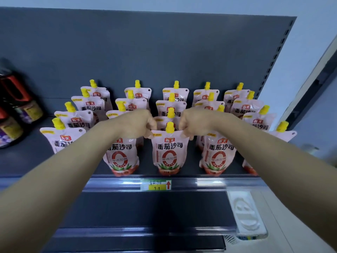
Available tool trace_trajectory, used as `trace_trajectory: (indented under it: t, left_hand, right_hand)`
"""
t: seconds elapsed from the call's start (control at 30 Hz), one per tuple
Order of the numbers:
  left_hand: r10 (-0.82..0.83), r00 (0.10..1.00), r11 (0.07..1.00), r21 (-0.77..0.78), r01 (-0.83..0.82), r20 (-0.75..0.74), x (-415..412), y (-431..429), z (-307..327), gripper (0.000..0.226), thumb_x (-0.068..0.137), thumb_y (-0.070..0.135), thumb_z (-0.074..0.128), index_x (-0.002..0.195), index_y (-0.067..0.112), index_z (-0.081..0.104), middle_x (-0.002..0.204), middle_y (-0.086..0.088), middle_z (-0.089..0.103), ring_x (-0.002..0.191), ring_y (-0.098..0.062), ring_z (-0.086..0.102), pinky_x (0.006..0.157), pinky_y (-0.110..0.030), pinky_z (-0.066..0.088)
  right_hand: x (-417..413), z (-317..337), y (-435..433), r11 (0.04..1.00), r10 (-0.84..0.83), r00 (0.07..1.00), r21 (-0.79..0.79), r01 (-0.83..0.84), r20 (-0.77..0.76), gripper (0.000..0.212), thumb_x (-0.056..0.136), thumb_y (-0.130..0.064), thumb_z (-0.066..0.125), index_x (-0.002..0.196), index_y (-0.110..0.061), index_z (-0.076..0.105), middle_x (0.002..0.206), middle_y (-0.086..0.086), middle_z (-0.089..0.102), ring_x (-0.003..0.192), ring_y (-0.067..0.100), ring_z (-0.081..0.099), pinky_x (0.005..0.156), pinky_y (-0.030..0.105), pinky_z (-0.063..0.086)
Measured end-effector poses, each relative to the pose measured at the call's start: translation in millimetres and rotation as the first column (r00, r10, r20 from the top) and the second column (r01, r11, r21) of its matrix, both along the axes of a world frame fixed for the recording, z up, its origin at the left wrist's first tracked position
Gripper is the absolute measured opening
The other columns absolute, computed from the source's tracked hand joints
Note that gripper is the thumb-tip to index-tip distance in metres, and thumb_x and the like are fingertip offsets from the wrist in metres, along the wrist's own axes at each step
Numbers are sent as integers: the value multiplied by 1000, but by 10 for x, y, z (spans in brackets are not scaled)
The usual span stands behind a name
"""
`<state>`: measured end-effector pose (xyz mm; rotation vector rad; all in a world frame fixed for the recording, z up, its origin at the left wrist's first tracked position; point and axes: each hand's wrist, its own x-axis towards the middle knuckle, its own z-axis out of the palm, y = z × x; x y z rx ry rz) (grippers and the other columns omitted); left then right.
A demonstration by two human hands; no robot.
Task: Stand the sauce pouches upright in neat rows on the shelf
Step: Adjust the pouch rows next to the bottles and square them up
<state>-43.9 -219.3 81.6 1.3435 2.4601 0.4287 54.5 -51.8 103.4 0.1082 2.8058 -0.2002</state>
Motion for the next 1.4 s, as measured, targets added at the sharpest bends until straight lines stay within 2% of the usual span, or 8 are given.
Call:
trace_trajectory:
  t: [0.13,0.2,0.33,0.63,0.83,1.07,1.2,1.4]
  left_hand:
    - [-61,998,998,-21,61,-5,-30,-6,-3,5,83,6,64,83,6,70,76,-3,63,76,-18,57,76,-32,48]
    - [-83,996,996,-41,83,12,-60,-37,30,17,83,-1,59,88,12,70,81,2,64,81,-18,61,79,-33,50]
    - [0,1000,994,106,1,-13,-227,-30,209,36,83,-10,46,102,14,66,92,1,63,86,-17,62,76,-27,53]
    - [76,993,981,184,-58,-92,-557,365,229,27,86,-1,52,107,12,64,96,-2,62,81,-15,57,69,-24,48]
    - [164,982,973,179,-146,-95,-835,604,140,33,83,16,67,114,10,60,103,-2,58,91,-16,53,77,-24,37]
    - [133,984,986,118,-120,-116,-920,855,61,11,80,19,69,83,8,69,86,-6,68,84,-25,61,77,-34,51]
    - [162,972,986,61,-154,-171,-962,930,81,6,79,15,69,73,14,68,84,-7,69,83,-28,62,77,-36,53]
    - [188,966,980,-31,-196,-178,-978,955,36,16,80,23,69,69,12,65,61,-3,55,67,-23,51,64,-31,43]
  right_hand:
    - [17,52,-16,996,-65,995,-48,69,71,34,91,-11,57,57,-17,53,61,-3,60,62,6,60,57,20,42]
    - [60,149,13,989,-100,990,-100,110,103,14,88,-7,58,85,-16,68,86,0,70,83,13,67,69,20,51]
    - [65,373,155,950,-244,967,-218,223,-76,32,85,-1,59,112,-14,69,112,0,71,107,19,65,96,31,51]
    - [-249,371,483,954,-298,893,-65,294,-338,24,87,-12,61,109,-14,71,116,2,68,106,19,61,83,23,44]
    - [-616,404,612,962,-208,954,130,239,-218,28,90,-12,55,114,-2,66,119,15,66,111,32,60,95,40,50]
    - [-739,533,1128,934,-237,972,277,224,12,40,83,-17,67,122,-8,63,122,11,64,111,32,60,97,42,49]
    - [-740,409,1341,938,-290,951,228,261,107,48,80,-21,72,126,-11,59,85,7,67,72,21,62,77,31,53]
    - [-773,251,1472,947,-277,960,179,267,34,14,84,-19,69,77,-17,57,64,3,52,62,23,52,62,26,42]
